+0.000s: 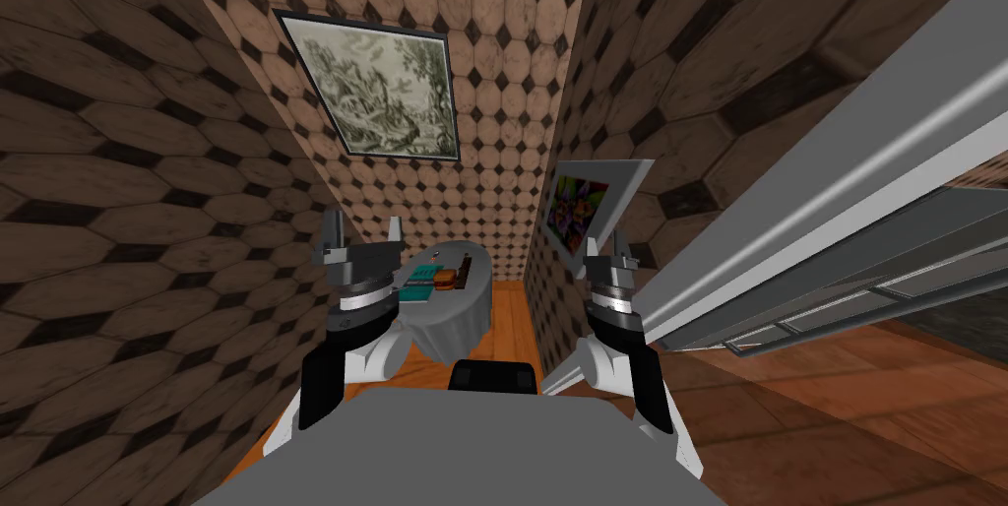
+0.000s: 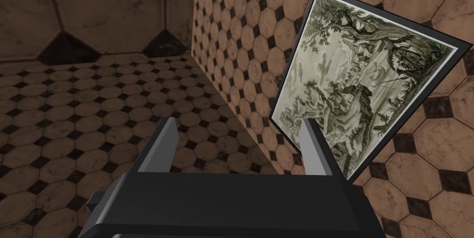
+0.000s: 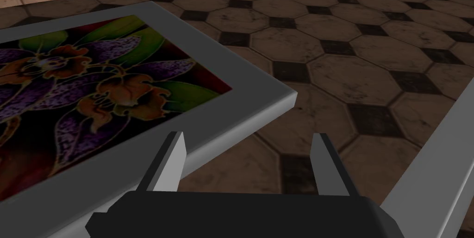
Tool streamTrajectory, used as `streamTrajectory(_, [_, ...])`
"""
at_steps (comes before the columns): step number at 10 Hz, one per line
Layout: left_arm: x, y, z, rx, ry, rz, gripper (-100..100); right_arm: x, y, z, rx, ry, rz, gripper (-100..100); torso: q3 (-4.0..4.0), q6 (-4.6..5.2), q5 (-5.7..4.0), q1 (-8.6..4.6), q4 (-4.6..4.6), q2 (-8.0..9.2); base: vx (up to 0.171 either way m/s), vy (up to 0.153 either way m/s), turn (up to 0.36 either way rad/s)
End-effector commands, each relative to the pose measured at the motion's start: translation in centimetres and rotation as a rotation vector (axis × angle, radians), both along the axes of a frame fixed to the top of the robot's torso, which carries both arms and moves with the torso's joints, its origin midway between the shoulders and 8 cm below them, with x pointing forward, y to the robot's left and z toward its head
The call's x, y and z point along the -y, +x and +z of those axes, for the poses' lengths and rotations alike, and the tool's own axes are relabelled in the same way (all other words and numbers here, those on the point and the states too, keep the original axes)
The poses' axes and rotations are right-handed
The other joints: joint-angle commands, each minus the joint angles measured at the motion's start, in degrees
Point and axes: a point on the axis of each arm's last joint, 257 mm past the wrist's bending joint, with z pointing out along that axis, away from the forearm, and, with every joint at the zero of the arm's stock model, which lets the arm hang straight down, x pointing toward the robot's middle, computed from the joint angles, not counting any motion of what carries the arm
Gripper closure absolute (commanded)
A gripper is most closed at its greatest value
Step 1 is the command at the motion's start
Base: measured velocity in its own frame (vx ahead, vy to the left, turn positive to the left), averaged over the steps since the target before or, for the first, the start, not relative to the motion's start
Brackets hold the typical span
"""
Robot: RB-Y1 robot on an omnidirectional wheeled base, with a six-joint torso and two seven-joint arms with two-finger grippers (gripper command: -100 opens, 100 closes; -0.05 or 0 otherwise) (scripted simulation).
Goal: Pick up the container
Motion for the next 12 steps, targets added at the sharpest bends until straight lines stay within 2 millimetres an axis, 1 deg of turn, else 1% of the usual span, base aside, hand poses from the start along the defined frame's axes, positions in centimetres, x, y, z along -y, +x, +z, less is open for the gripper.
streamTrajectory(1, [0.3, 1.1, -1.0, -0.037, 0.030, -0.014, -100, 0.0, 0.0, 0.0, 0.000, 0.000, 0.000, 0, 0.00, 0.00, 0.00, 0.00, 0.00, 0.00, -0.039, 0.018, -0.027])
streamTrajectory(4, [0.4, 3.5, -3.5, -0.117, 0.063, -0.024, -100, 0.0, 0.0, 0.0, 0.000, 0.000, 0.000, 0, 0.19, 0.01, 0.03, 0.11, 0.07, 0.34, -0.086, 0.030, -0.051])
streamTrajectory(8, [-0.6, 7.4, -8.1, -0.256, 0.091, -0.019, -100, 0.0, 0.0, 0.0, 0.000, 0.000, 0.000, 0, 0.11, 0.00, 0.05, 0.20, 0.04, 0.19, -0.057, 0.042, -0.092])
streamTrajectory(9, [-0.6, 7.6, -8.4, -0.263, 0.090, -0.018, -100, 0.0, 0.0, 0.0, 0.000, 0.000, 0.000, 0, 0.13, 0.00, 0.04, 0.18, 0.05, 0.23, -0.051, 0.028, -0.034])
streamTrajectory(12, [-2.0, 10.5, -12.6, -0.382, 0.095, -0.003, -100, 0.0, 0.0, 0.0, 0.000, 0.000, 0.000, 0, 0.12, 0.00, 0.05, 0.22, 0.04, 0.20, -0.063, 0.052, -0.098])
